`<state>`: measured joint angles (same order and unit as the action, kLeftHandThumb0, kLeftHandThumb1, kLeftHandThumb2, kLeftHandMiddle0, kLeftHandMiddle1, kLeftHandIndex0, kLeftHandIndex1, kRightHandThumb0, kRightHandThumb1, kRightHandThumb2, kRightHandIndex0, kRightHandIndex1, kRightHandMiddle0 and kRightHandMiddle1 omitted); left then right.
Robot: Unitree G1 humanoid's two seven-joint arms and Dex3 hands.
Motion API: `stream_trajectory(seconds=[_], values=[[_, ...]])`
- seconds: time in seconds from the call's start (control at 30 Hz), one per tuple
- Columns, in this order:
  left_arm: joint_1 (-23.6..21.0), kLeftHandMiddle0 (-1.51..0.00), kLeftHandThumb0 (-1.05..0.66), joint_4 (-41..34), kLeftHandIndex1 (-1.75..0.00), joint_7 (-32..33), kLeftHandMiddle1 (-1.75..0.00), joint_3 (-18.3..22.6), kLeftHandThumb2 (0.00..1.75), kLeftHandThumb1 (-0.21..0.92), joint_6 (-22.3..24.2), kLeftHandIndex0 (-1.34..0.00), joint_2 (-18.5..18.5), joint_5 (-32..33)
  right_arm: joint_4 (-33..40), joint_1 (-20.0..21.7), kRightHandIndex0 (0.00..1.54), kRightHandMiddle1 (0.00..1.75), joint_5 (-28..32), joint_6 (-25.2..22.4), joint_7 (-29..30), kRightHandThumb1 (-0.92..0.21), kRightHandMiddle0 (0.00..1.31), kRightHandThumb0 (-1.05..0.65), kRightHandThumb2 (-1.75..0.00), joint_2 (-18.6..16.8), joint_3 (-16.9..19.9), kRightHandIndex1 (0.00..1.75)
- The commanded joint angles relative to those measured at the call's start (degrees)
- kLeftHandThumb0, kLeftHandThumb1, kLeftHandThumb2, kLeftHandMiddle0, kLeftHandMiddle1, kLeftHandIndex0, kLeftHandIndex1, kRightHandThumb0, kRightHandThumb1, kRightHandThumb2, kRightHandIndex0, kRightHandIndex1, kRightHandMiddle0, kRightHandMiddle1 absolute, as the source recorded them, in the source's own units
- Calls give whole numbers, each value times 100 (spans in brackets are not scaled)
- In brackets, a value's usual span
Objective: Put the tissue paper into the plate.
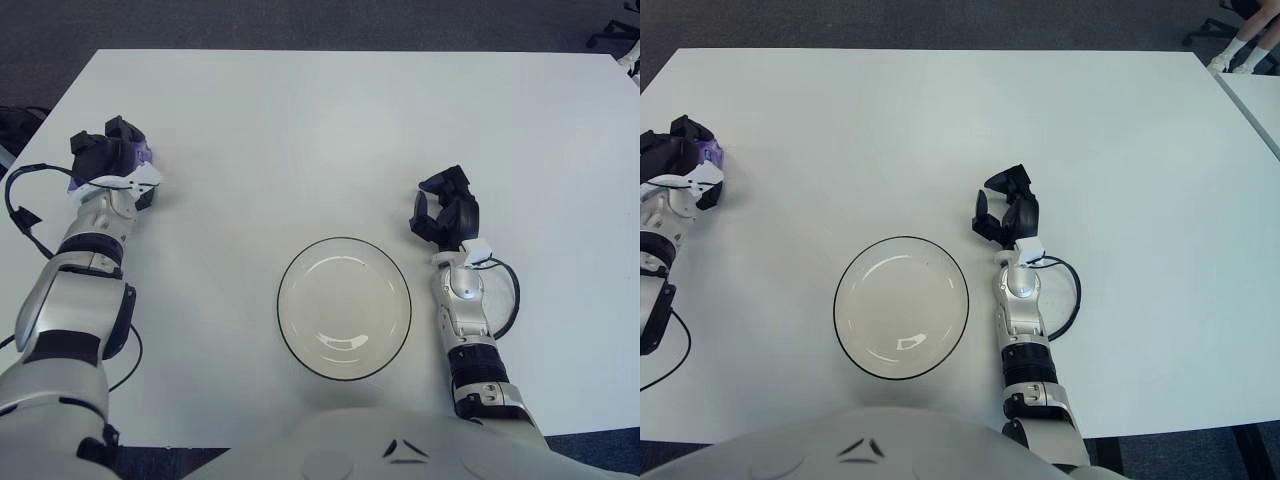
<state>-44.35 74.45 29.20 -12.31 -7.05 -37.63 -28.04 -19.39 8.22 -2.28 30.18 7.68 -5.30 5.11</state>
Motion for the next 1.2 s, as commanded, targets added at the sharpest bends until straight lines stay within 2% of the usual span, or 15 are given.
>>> stream_trajectory(seconds=[0.0,0.17,0.33,0.57,0.67,0.9,1.17], values=[[381,-91,0,40,-175,503,-157,51,163,0,-10,-63,126,17,-751,-832,63,175,88,20,3,-58,41,-41,-99,180,215,155],[453,-91,0,-476,-175,1366,-155,-11,161,1,-74,-62,106,-133,-780,-811,62,175,99,20,10,-58,41,-40,-99,172,218,154],[587,-91,0,-525,-175,2309,-157,-147,162,1,-347,-62,-6,-408,-834,-774,63,175,47,19,44,-58,41,-40,-99,190,199,154],[634,-94,0,-685,-175,2904,-161,-148,170,-6,-551,-66,-47,-547,-865,-755,63,175,2,38,50,-58,41,-40,-99,211,173,155],[691,-95,0,-991,-175,3172,-162,-103,173,-8,-678,-68,-50,-579,-866,-748,64,175,15,31,31,-58,41,-40,-99,203,173,155],[795,-95,0,-1742,-175,3369,-165,-19,175,-9,-614,-69,-52,-698,-865,-736,64,175,14,5,25,-58,41,-41,-99,195,162,155],[1081,-93,0,-2820,-175,3196,-166,246,173,-7,-523,-68,-49,-701,-915,-709,63,175,48,1,-11,-56,42,-41,-101,179,155,156]])
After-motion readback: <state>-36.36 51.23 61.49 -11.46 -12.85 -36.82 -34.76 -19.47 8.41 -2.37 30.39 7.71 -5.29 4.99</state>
